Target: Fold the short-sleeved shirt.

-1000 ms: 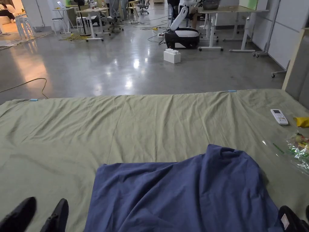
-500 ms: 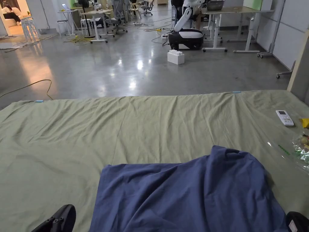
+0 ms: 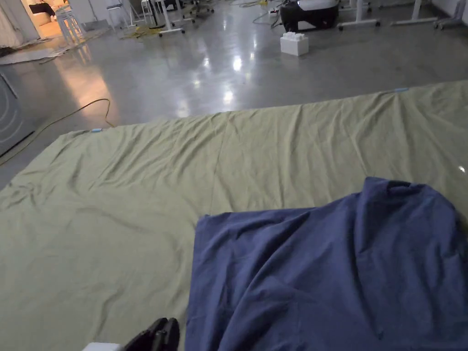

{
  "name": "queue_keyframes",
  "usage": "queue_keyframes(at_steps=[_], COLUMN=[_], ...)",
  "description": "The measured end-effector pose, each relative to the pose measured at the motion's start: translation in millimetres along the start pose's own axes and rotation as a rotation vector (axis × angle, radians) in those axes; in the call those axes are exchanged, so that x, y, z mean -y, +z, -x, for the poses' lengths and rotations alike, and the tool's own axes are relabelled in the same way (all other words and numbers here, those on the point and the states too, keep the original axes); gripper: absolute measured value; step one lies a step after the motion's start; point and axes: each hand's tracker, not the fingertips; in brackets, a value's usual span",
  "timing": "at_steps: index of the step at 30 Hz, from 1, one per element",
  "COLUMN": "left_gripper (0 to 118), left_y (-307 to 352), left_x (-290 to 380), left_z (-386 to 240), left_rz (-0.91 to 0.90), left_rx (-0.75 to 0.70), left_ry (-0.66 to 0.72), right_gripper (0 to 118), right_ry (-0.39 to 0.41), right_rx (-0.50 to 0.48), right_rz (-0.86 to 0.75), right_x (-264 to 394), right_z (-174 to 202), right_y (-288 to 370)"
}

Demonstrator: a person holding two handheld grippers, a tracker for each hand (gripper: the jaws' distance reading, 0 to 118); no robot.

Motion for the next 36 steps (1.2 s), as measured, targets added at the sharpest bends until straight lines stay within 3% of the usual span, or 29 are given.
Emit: queue_keyframes(at_steps=[2, 3, 4, 10, 13, 18, 20, 21, 25, 27, 28, 29, 31, 32, 34, 36], left_gripper=[73, 89, 94, 92, 77, 68, 32, 22, 17, 17, 17, 17, 17, 17, 17, 17], left_y=[-15.0, -24.7, -30.6, -64.3, -83.3, -112.6, -116.0, -116.7, -119.4, -125.1, -127.2, -129.2, -131.5, -130.7, -129.6, -126.8], left_x=[18.9, 29.8, 39.1, 84.3, 93.2, 95.2, 95.0, 95.6, 98.9, 99.3, 98.0, 97.9, 99.7, 99.8, 100.3, 98.2], left_z=[10.2, 15.1, 19.0, 26.5, 25.3, 24.7, 21.9, 19.7, 14.9, 13.7, 12.4, 10.8, 8.7, 8.8, 9.8, 7.0], left_rz=[0.101, 0.170, 0.190, 0.406, 0.477, 0.588, 0.596, 0.599, 0.616, 0.641, 0.655, 0.670, 0.678, 0.678, 0.674, 0.671], left_rx=[-0.005, -0.019, -0.027, -0.001, -0.004, -0.036, -0.032, -0.033, -0.027, -0.028, -0.029, -0.027, -0.027, -0.027, -0.026, -0.026], left_ry=[0.019, 0.022, 0.028, 0.034, 0.036, 0.009, -0.005, -0.023, -0.059, -0.071, -0.082, -0.104, -0.125, -0.128, -0.123, -0.117], right_gripper=[0, 0, 0, 0, 0, 0, 0, 0, 0, 1, 10, 29, 92, 98, 88, 88], right_ry=[0.000, -0.003, -0.010, -0.050, -0.063, -0.084, -0.092, -0.093, -0.099, -0.103, -0.109, -0.111, -0.058, -0.037, -0.071, -0.263], right_rx=[0.000, 0.001, 0.003, 0.020, 0.041, 0.096, 0.127, 0.141, 0.243, 0.351, 0.406, 0.381, 0.445, 0.429, 0.387, 0.290], right_rz=[0.021, 0.031, 0.035, 0.089, 0.098, 0.102, 0.109, 0.113, 0.164, 0.251, 0.291, 0.317, 0.527, 0.565, 0.567, 0.609], right_x=[4.7, 7.1, 7.7, 18.0, 19.6, 23.2, 24.6, 25.9, 35.3, 49.7, 56.1, 59.4, 80.4, 91.3, 103.6, 112.2], right_z=[-2.0, -3.0, -2.9, -10.4, -13.9, -27.5, -33.7, -38.3, -57.4, -75.6, -83.1, -85.4, -102.2, -106.7, -110.5, -115.4], right_y=[-1.2, -1.3, -1.6, -1.8, 1.4, 13.3, 18.4, 22.4, 28.7, 19.8, 16.3, 13.4, -3.9, -12.0, -18.2, -25.8])
